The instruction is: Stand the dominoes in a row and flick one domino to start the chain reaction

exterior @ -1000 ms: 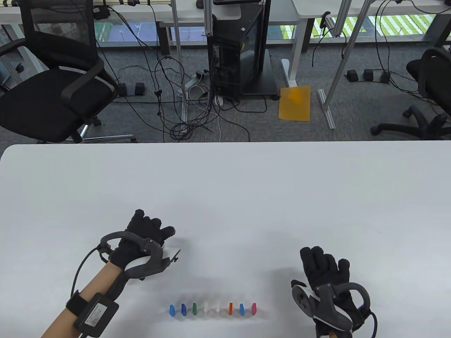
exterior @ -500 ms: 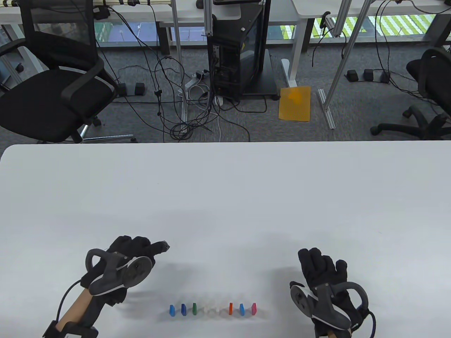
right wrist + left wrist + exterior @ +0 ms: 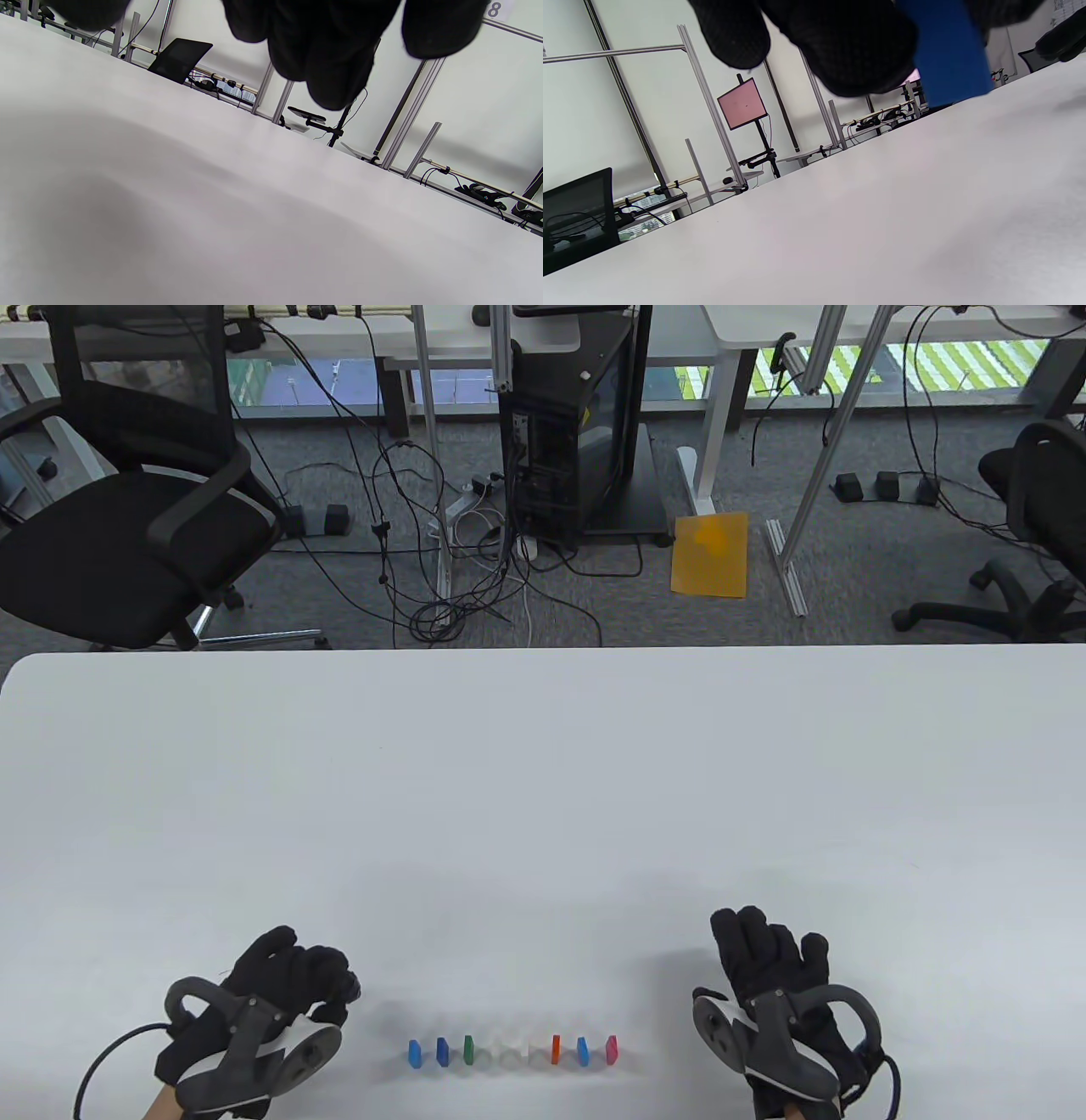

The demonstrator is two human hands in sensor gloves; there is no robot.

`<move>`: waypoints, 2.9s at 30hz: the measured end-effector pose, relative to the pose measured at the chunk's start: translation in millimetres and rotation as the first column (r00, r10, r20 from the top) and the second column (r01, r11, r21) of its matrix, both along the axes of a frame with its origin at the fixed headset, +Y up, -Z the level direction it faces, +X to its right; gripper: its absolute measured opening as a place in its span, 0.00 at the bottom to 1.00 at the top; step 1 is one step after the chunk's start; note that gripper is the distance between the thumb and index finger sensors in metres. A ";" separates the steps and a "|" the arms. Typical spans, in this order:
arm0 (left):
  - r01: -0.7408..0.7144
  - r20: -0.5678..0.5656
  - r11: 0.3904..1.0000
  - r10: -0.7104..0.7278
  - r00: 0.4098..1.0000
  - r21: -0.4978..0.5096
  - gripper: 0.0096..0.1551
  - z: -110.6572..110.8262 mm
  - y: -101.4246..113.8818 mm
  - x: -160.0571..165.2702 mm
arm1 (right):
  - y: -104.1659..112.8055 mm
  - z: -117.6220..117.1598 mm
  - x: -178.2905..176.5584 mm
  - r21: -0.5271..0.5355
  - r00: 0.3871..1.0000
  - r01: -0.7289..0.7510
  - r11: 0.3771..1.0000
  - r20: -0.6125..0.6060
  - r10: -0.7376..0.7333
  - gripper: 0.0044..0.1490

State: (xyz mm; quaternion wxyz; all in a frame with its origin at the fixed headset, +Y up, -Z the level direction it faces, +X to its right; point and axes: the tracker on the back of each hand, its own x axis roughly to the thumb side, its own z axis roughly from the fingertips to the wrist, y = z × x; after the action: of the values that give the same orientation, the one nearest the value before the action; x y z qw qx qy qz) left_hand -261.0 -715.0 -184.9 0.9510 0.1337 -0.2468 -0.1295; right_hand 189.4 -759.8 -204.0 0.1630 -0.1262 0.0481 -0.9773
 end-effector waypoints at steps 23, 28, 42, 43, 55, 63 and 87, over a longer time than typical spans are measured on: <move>-0.046 0.064 0.996 0.051 0.997 -0.073 0.30 25.5 -30.0 19.2 | 1.7 0.5 -1.5 -0.016 1.000 -0.006 1.000 -0.010 0.006 0.60; -0.008 0.089 0.997 0.015 0.996 -0.075 0.32 30.1 -31.1 31.0 | 2.6 0.9 -2.1 -0.018 1.000 -0.010 1.000 -0.014 0.010 0.60; 0.083 0.045 0.994 -0.080 0.996 -0.068 0.35 23.6 -41.7 43.4 | 5.6 2.6 -2.0 0.041 1.000 0.005 0.999 -0.013 -0.004 0.62; 0.090 0.047 0.994 -0.087 0.995 -0.069 0.35 24.1 -42.7 44.1 | 5.6 2.5 -1.9 0.045 1.000 0.003 0.999 -0.013 -0.003 0.62; 0.112 0.047 0.993 -0.110 0.993 -0.039 0.36 23.2 -45.3 48.4 | 6.3 3.3 -1.7 0.061 1.000 0.000 0.998 -0.013 0.001 0.62; 0.116 0.061 0.992 -0.113 0.992 -0.043 0.37 23.8 -46.2 48.7 | 6.7 3.8 -1.7 0.056 1.000 -0.004 0.998 -0.012 0.005 0.62; 0.132 0.069 0.990 -0.129 0.989 -0.044 0.39 26.7 -45.7 50.2 | 8.3 4.4 -1.9 0.046 1.000 -0.007 0.999 -0.008 0.007 0.62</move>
State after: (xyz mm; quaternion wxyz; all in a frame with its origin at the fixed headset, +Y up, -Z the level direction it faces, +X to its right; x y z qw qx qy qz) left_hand -210.8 -760.7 -158.2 0.9348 0.0984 -0.2894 -0.1807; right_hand 187.5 -751.5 -199.6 0.1690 -0.1267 0.0710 -0.9749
